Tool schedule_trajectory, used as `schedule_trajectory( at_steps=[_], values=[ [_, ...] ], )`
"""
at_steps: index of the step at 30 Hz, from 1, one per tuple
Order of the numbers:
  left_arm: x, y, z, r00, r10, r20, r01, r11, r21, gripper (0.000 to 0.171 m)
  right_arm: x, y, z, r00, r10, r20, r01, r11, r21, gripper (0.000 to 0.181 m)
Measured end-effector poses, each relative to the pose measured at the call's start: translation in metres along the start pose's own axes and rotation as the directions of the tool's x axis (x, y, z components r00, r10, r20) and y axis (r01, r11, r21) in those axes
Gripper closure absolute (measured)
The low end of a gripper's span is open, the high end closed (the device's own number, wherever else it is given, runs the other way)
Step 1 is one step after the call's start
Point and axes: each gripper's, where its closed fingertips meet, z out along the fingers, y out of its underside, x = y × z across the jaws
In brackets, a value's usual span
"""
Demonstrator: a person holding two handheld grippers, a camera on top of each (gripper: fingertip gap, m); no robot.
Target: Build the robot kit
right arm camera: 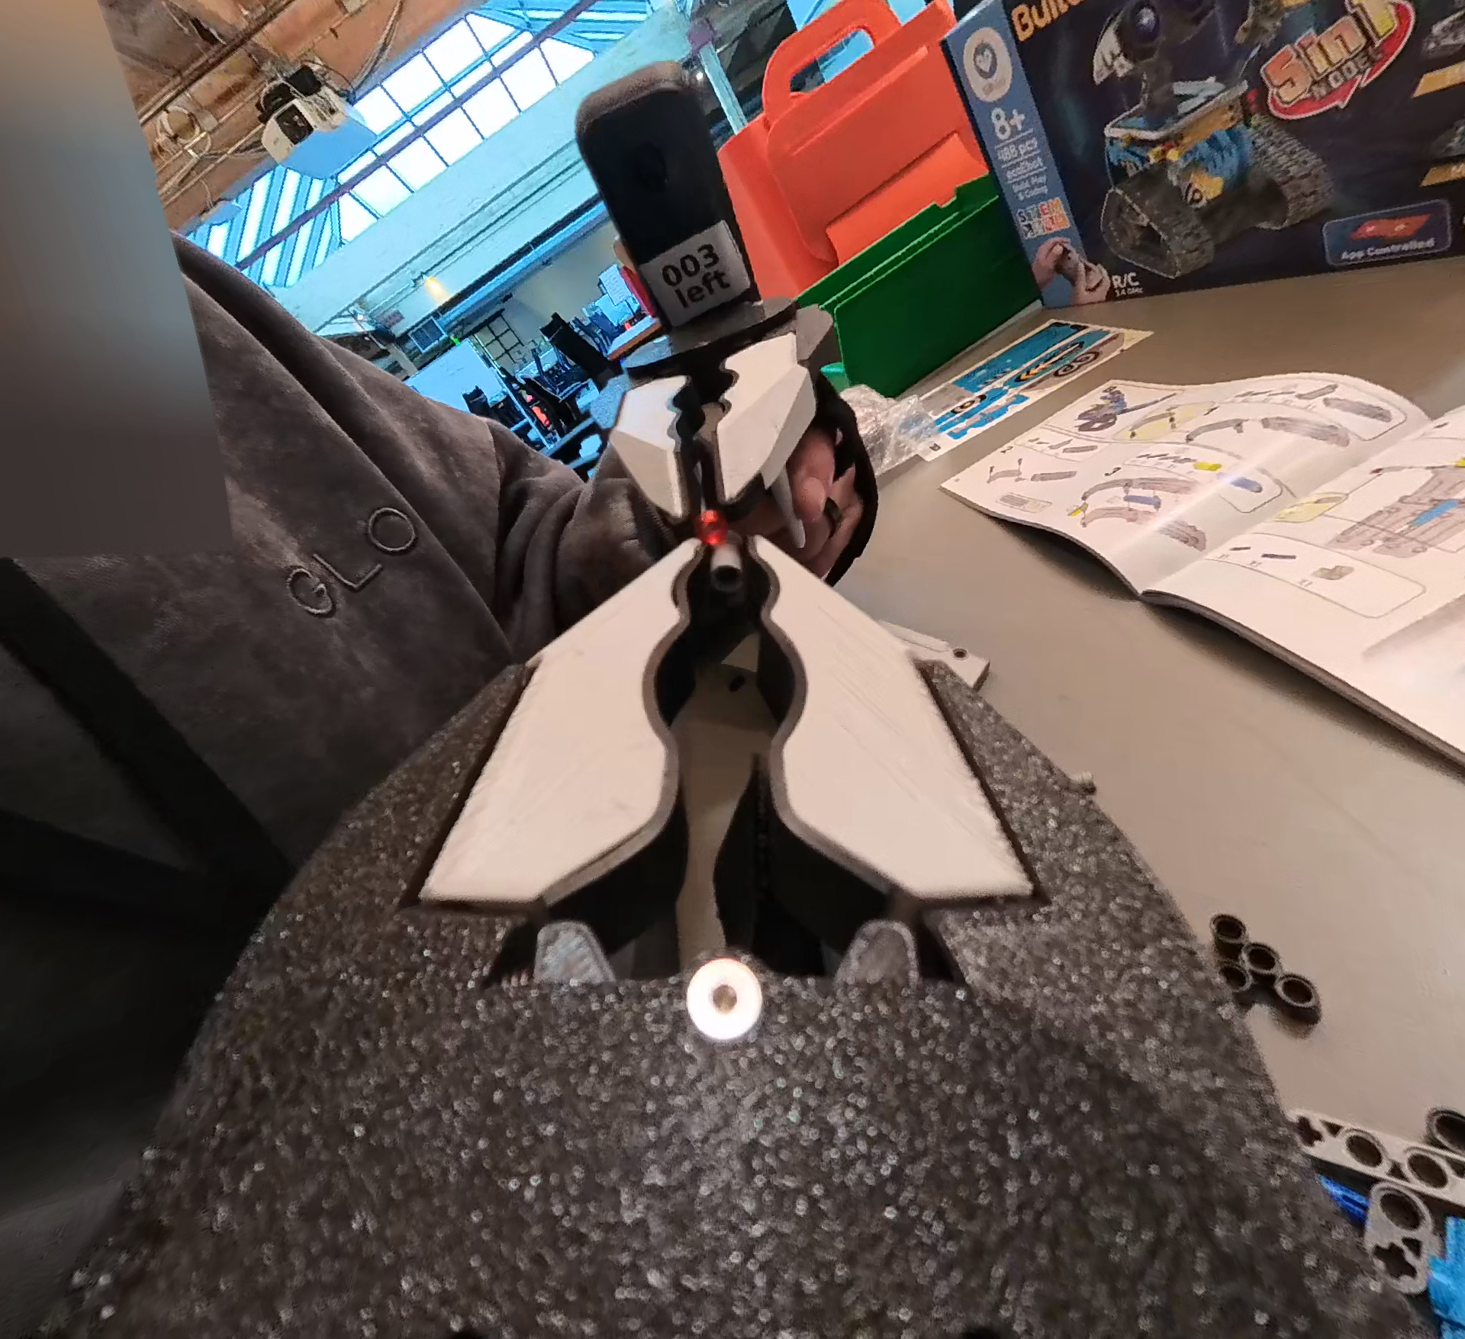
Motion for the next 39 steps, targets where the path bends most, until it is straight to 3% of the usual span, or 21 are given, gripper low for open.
schedule_trajectory(
  at_steps=[11, 16, 26, 39],
  values=[
    [0.002, 0.0, -0.003, 0.998, 0.058, 0.014, -0.057, 0.998, -0.024, 0.166, -0.002, -0.002, -0.005, 0.999, 0.034, 0.039, -0.034, 0.999, 0.005, 0.174],
    [0.002, -0.006, -0.006, 0.999, 0.047, 0.012, -0.047, 0.999, 0.017, 0.166, -0.004, 0.002, 0.0, 0.998, 0.045, 0.053, -0.044, 0.999, -0.011, 0.174],
    [0.006, -0.007, -0.004, 1.0, 0.014, -0.025, -0.013, 0.998, 0.055, 0.166, -0.016, -0.02, -0.01, 0.99, 0.051, 0.128, -0.065, 0.992, 0.107, 0.174],
    [0.002, -0.008, -0.005, 0.999, 0.036, 0.01, -0.036, 0.998, 0.05, 0.166, -0.008, -0.015, -0.011, 0.996, 0.037, 0.08, -0.042, 0.996, 0.074, 0.174]
  ],
)
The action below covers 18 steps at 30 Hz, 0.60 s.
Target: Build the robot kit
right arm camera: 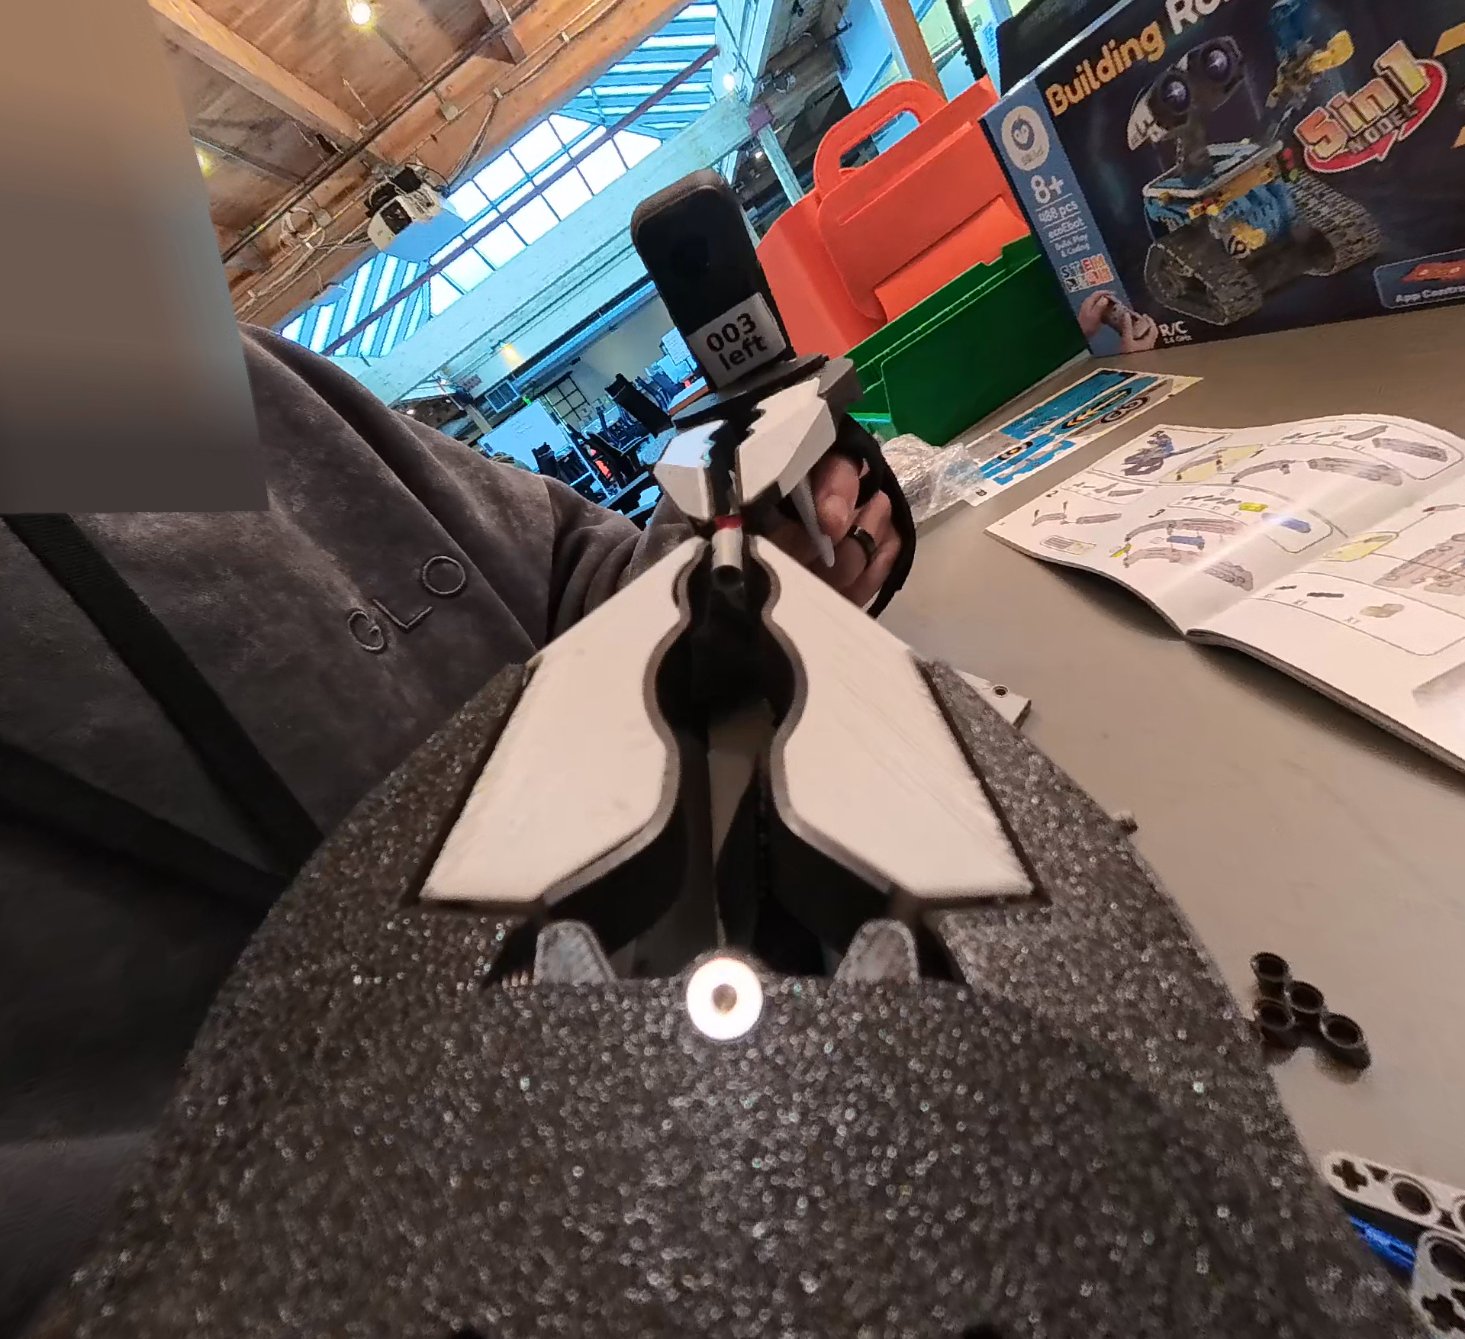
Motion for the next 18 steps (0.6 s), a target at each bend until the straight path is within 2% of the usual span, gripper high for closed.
schedule_trajectory(
  at_steps=[5, 16, 18],
  values=[
    [0.001, 0.009, 0.004, 1.0, 0.026, 0.009, -0.025, 0.999, -0.047, 0.171, -0.001, 0.001, 0.001, 1.0, -0.004, 0.003, 0.004, 1.0, -0.006, 0.174],
    [-0.002, 0.015, 0.005, 0.999, 0.027, 0.02, -0.025, 0.996, -0.082, 0.171, 0.01, 0.008, -0.001, 0.998, -0.02, -0.06, 0.017, 0.998, -0.057, 0.175],
    [-0.007, 0.022, 0.001, 0.997, 0.057, 0.051, -0.049, 0.989, -0.141, 0.171, 0.023, 0.013, -0.007, 0.988, -0.058, -0.14, 0.043, 0.993, -0.109, 0.175]
  ],
)
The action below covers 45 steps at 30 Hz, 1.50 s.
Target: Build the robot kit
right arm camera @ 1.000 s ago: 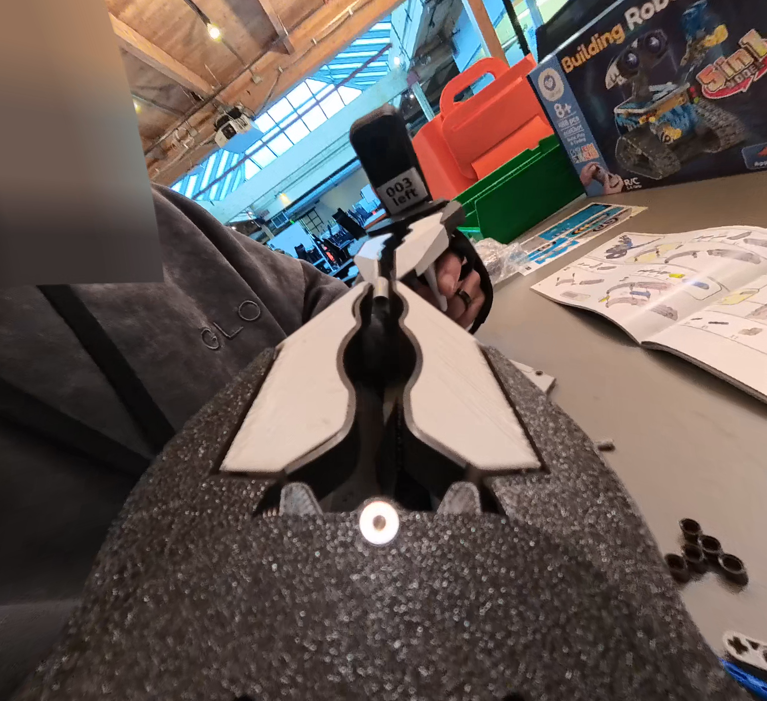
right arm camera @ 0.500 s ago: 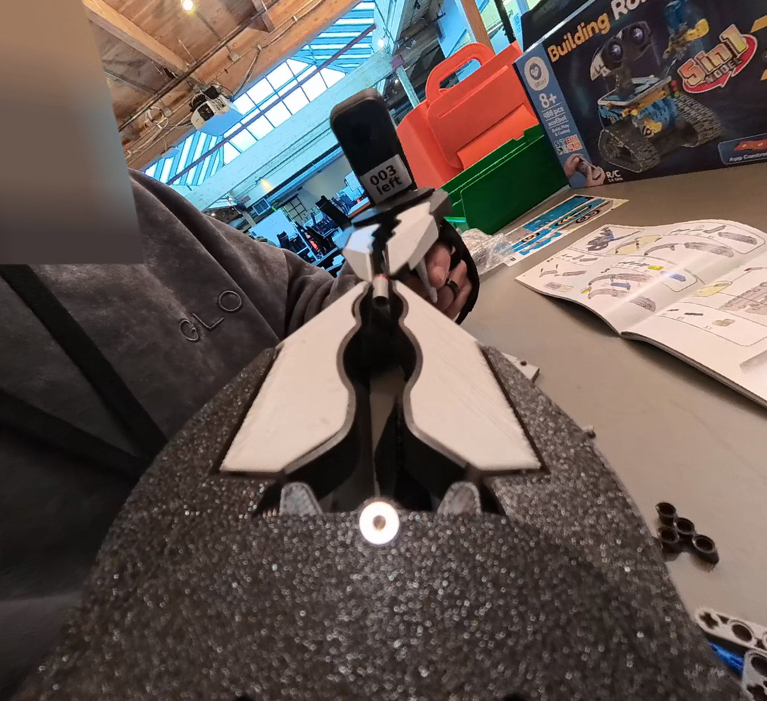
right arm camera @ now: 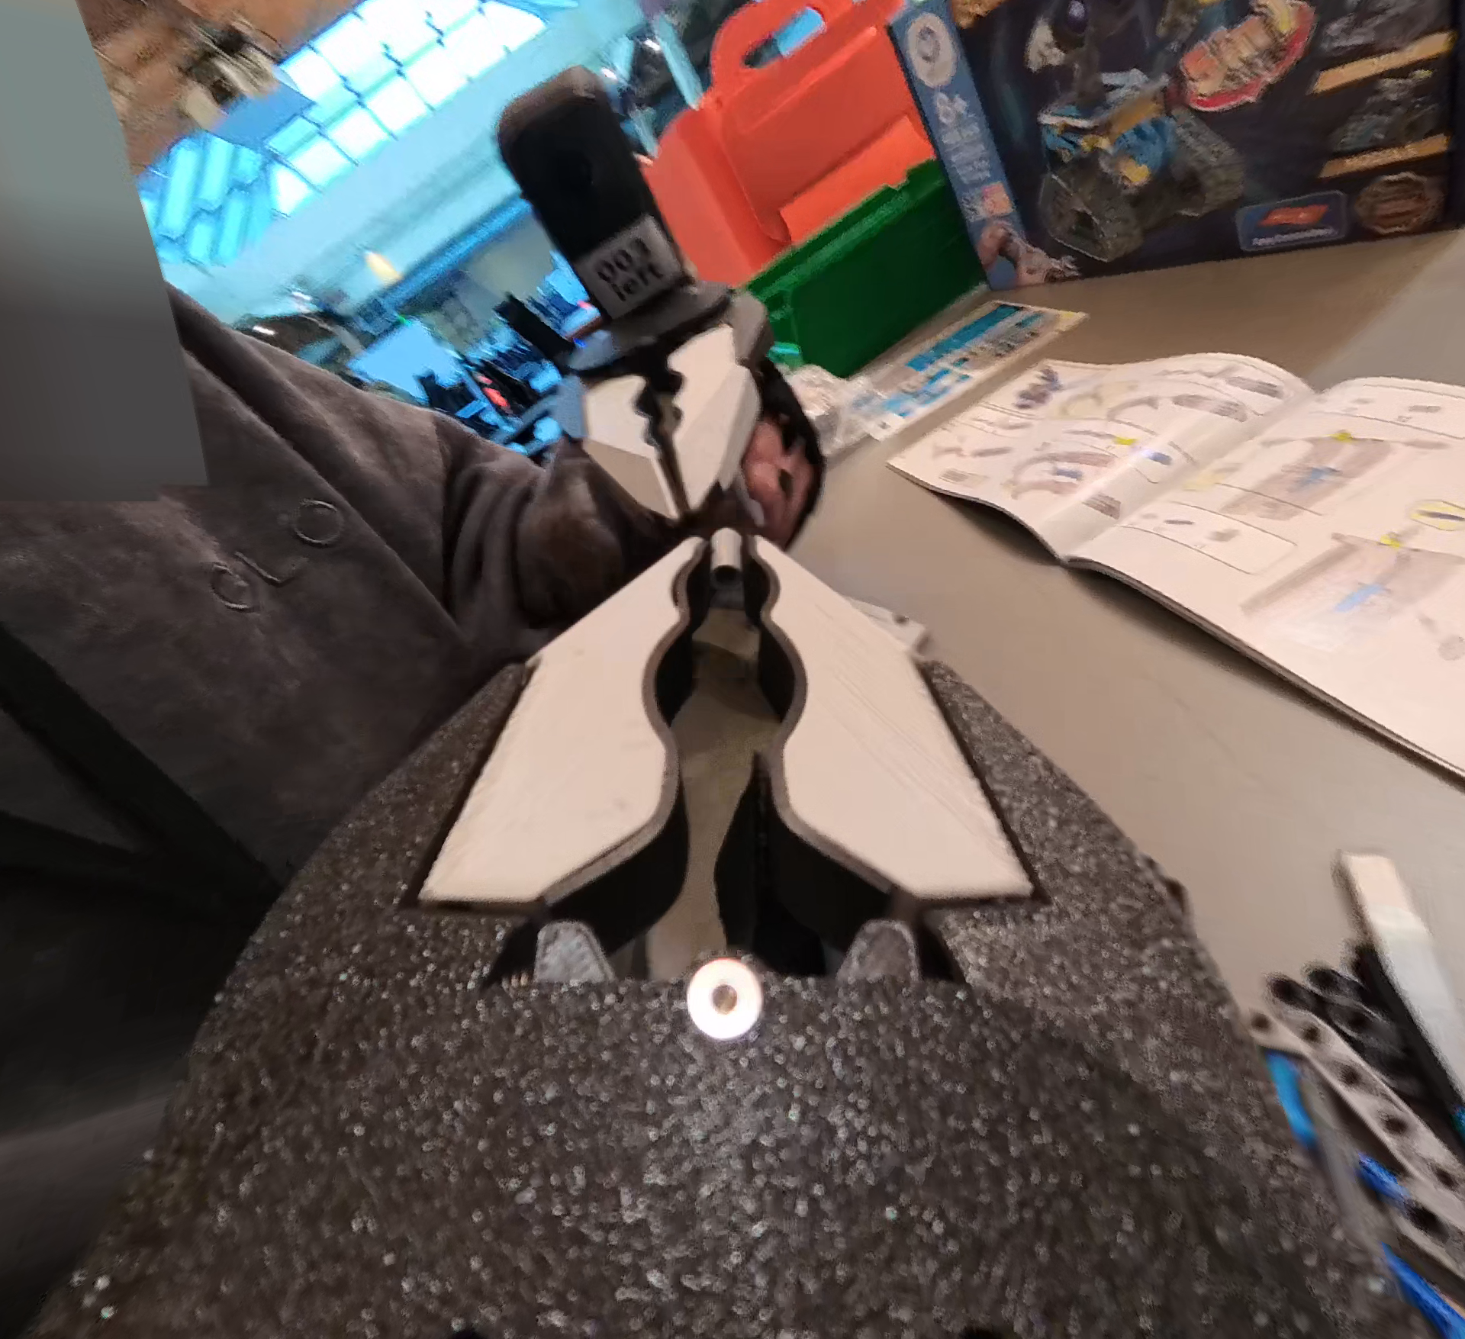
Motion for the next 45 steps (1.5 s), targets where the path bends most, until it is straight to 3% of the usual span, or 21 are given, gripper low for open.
schedule_trajectory(
  at_steps=[2, 4, 6, 13, 17, 22, 28, 34, 42, 45],
  values=[
    [-0.01, 0.014, -0.007, 0.998, 0.011, 0.06, -0.005, 0.995, -0.098, 0.171, 0.013, -0.002, -0.01, 0.996, -0.028, -0.083, 0.026, 0.999, -0.018, 0.175],
    [-0.016, 0.042, -0.017, 0.994, 0.007, 0.107, 0.022, 0.962, -0.271, 0.171, 0.022, -0.011, -0.023, 0.989, -0.027, -0.143, 0.029, 0.999, 0.014, 0.175],
    [-0.018, 0.06, -0.027, 0.989, 0.023, 0.149, 0.034, 0.93, -0.366, 0.171, 0.036, -0.014, -0.032, 0.977, -0.016, -0.214, 0.024, 0.999, 0.034, 0.175],
    [-0.008, 0.077, -0.023, 0.981, 0.011, 0.194, 0.08, 0.886, -0.456, 0.162, 0.061, 0.0, -0.033, 0.927, -0.02, -0.375, 0.02, 1.0, -0.004, 0.175],
    [-0.012, 0.086, -0.016, 0.971, 0.021, 0.239, 0.107, 0.854, -0.509, 0.162, 0.071, 0.019, -0.044, 0.843, -0.167, -0.511, 0.083, 0.98, -0.182, 0.174],
    [-0.031, 0.101, -0.007, 0.961, 0.014, 0.275, 0.149, 0.812, -0.564, 0.162, 0.074, 0.064, -0.047, 0.817, -0.319, -0.48, 0.075, 0.885, -0.46, 0.174],
    [-0.044, 0.114, 0.003, 0.96, 0.033, 0.279, 0.15, 0.78, -0.607, 0.162, 0.07, 0.062, -0.055, 0.85, -0.243, -0.467, 0.028, 0.907, -0.42, 0.174],
    [-0.054, 0.125, 0.008, 0.963, 0.073, 0.26, 0.124, 0.734, -0.668, 0.163, 0.072, 0.08, -0.03, 0.846, -0.335, -0.415, 0.058, 0.832, -0.552, 0.174],
    [-0.039, 0.13, 0.018, 0.979, 0.096, 0.182, 0.059, 0.714, -0.698, 0.166, 0.079, 0.073, -0.036, 0.82, -0.45, -0.353, 0.094, 0.715, -0.693, 0.174],
    [-0.04, 0.127, 0.015, 0.974, 0.14, 0.179, 0.03, 0.703, -0.711, 0.166, 0.082, 0.069, -0.034, 0.803, -0.465, -0.372, 0.1, 0.721, -0.686, 0.174]
  ],
)
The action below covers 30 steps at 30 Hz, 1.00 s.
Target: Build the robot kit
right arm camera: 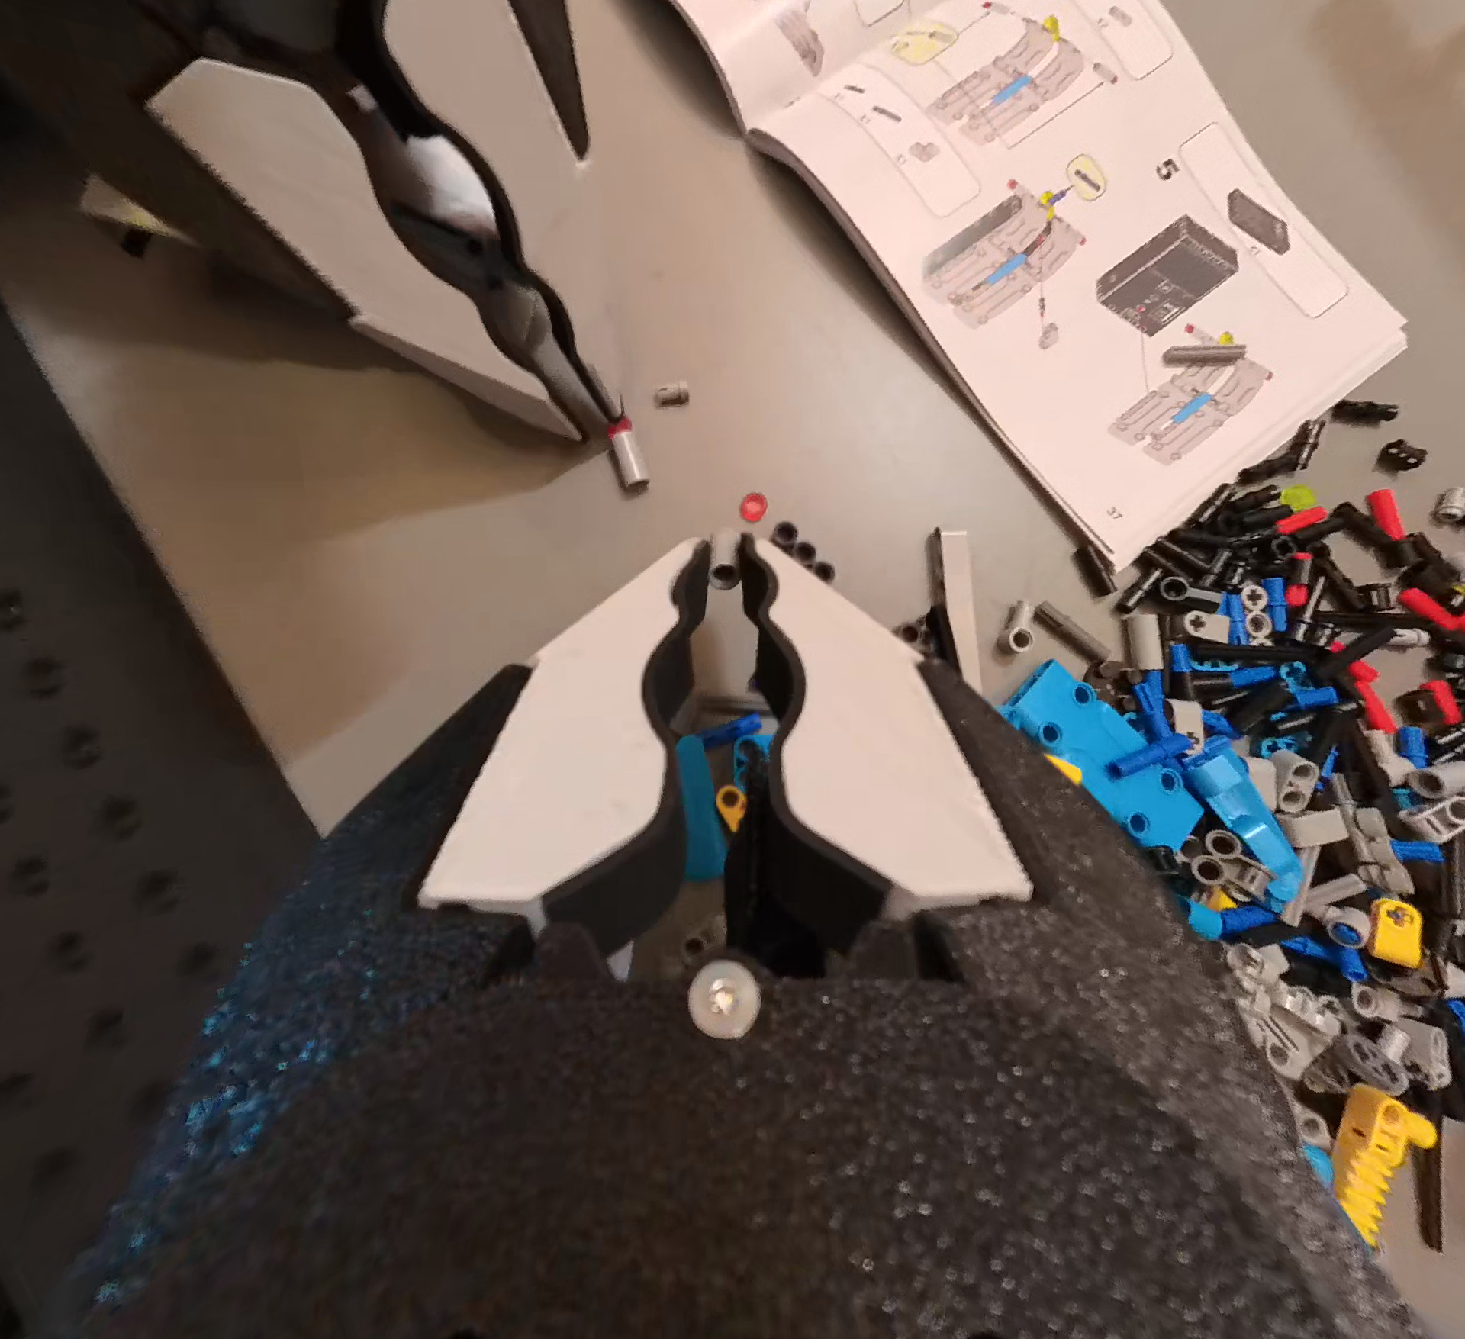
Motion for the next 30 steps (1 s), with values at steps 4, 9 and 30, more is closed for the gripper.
schedule_trajectory(
  at_steps=[4, 9, 30],
  values=[
    [-0.008, -0.003, -0.011, 0.999, -0.033, 0.025, 0.032, 0.998, 0.052, 0.165, 0.001, 0.0, 0.008, 0.999, 0.021, -0.041, -0.02, 1.0, 0.015, 0.174],
    [-0.011, -0.003, -0.002, 1.0, -0.002, 0.024, 0.001, 0.998, 0.055, 0.165, -0.002, 0.006, 0.017, 0.996, 0.087, -0.031, -0.086, 0.995, 0.048, 0.174],
    [-0.019, -0.033, 0.031, 0.982, 0.106, -0.156, -0.075, 0.979, 0.19, 0.171, 0.003, 0.003, 0.005, 0.984, 0.177, -0.035, -0.169, 0.973, 0.155, 0.174]
  ],
)
